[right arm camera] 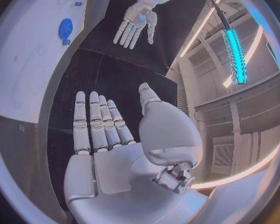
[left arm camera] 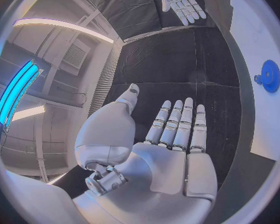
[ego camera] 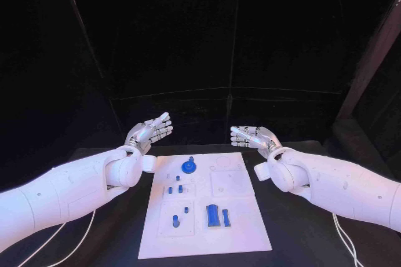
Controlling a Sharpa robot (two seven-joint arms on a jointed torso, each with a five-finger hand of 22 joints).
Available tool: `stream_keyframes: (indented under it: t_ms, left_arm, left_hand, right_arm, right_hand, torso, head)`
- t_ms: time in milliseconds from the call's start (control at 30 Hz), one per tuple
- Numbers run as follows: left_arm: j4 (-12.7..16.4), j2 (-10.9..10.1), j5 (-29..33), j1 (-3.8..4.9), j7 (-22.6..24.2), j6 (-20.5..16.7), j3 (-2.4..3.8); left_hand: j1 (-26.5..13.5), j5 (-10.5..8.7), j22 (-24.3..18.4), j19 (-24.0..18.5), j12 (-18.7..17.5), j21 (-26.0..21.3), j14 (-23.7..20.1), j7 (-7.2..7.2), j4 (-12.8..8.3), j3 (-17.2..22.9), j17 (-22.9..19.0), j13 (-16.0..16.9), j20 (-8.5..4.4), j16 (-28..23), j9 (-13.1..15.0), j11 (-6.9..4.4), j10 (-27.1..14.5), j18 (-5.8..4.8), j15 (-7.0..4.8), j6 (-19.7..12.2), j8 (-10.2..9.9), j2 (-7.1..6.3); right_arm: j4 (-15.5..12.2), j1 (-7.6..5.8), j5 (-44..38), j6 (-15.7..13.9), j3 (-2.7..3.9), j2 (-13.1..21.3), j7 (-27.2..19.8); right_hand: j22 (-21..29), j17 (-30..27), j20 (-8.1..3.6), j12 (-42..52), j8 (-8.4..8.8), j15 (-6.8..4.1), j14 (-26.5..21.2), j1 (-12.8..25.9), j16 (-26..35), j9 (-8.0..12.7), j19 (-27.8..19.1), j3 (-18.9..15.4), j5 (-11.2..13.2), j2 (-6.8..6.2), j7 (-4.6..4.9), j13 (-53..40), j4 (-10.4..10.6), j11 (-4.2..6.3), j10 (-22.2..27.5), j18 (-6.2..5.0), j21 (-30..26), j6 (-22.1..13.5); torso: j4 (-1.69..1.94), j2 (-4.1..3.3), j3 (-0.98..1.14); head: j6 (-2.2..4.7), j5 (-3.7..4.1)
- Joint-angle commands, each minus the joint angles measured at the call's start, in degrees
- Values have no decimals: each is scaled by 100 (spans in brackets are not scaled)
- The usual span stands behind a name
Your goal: Assemble the parts on the task board
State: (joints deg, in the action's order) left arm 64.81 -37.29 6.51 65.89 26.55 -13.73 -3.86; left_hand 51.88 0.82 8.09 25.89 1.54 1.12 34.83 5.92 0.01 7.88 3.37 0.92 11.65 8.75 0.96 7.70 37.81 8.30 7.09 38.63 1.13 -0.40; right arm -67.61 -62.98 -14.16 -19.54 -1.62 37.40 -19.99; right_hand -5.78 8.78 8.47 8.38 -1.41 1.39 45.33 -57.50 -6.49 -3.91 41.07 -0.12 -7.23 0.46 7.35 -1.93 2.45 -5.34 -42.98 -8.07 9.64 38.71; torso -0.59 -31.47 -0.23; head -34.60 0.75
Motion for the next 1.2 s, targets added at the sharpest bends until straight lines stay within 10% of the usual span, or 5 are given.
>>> stream_keyframes:
  t_ms: [33,233,367,467,1200]
  left_arm:
    - [315,-87,-149,-60,79,-573,43]
    - [1242,-362,-361,-277,182,-1613,188]
    - [1797,-527,-487,-406,244,-2234,274]
    - [2155,-633,-569,-489,284,-2636,330]
    - [2515,-740,-651,-573,324,-3039,386]
  left_hand:
    - [-1698,-82,-265,-848,-154,-112,-1140,-592,-1,-259,-337,-92,-381,-287,-96,-252,-1237,-301,-232,-1265,-113,40]
    - [-2476,-82,-386,-1236,-154,-112,-1661,-592,-1,-364,-337,-92,-557,-415,-96,-368,-1804,-365,-709,-1843,-113,40]
    - [-2847,-82,-809,-1420,-154,-112,-1912,-592,-1,-788,-337,-92,-640,-875,-96,-770,-2073,-830,-709,-2122,-113,40]
    - [-3168,-82,-809,-1582,-154,-112,-2127,-592,-1,-788,-337,-92,-711,-875,-96,-770,-2308,-830,-709,-2358,-113,40]
    - [-4372,-82,-809,-2165,-154,-112,-2936,-592,-1,-788,-337,-92,-1165,-875,-96,-770,-3187,-830,-709,-3256,-113,40]
  right_arm:
    - [-356,28,335,-593,28,100,-251]
    - [-1339,161,901,-1569,98,429,-633]
    - [-1813,225,1173,-2040,132,588,-817]
    - [-2085,262,1330,-2310,152,679,-922]
    - [-2234,282,1416,-2458,162,729,-980]
  right_hand:
    - [578,-286,-278,-272,141,-139,-1483,1881,210,391,-1343,12,235,-46,-241,193,-245,534,1406,249,-315,-1267]
    - [578,-414,-399,-395,141,-139,-2136,2709,649,391,-1936,12,723,-46,-735,193,-245,534,2025,311,-454,-1827]
    - [578,-878,-847,-838,141,-139,-2476,3138,649,391,-2243,12,723,-46,-735,193,-245,534,2348,374,-526,-2113]
    - [578,-878,-847,-838,141,-139,-2755,3493,649,391,-2494,12,723,-46,-735,193,-245,534,2612,807,-964,-2353]
    - [578,-878,-847,-838,141,-139,-3804,4819,649,391,-3449,12,723,-46,-735,193,-245,534,3607,807,-964,-3250]
  torso:
    - [59,29,23]
    - [59,29,23]
    - [59,29,23]
    - [59,29,23]
    - [59,29,23]
  head:
    - [22,-73]
    - [22,-75]
    - [22,-75]
    - [22,-75]
    - [22,-75]
